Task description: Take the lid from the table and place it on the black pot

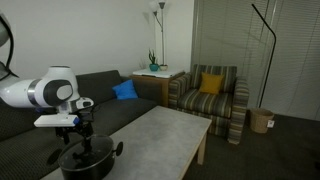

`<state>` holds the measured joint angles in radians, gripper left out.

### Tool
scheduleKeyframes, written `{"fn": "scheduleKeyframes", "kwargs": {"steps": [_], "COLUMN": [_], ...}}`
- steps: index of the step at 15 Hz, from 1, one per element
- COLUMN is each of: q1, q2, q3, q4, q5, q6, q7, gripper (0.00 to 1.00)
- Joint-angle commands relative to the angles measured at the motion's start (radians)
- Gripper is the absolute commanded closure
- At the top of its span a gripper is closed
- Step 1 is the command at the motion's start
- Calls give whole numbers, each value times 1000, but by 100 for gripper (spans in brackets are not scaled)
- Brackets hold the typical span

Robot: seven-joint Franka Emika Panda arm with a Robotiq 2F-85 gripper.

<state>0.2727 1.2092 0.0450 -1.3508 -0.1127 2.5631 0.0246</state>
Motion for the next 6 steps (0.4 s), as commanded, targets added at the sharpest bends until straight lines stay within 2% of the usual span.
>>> {"fn": "scheduleKeyframes", "kwargs": {"steps": [1, 6], "q1": [31, 48], "q2": [-104, -159], "q3": [-17, -20], "q4": [-154, -242], "q5": [-22, -25], "q6": [67, 106], "q7": [21, 20], "gripper": [0, 0]}}
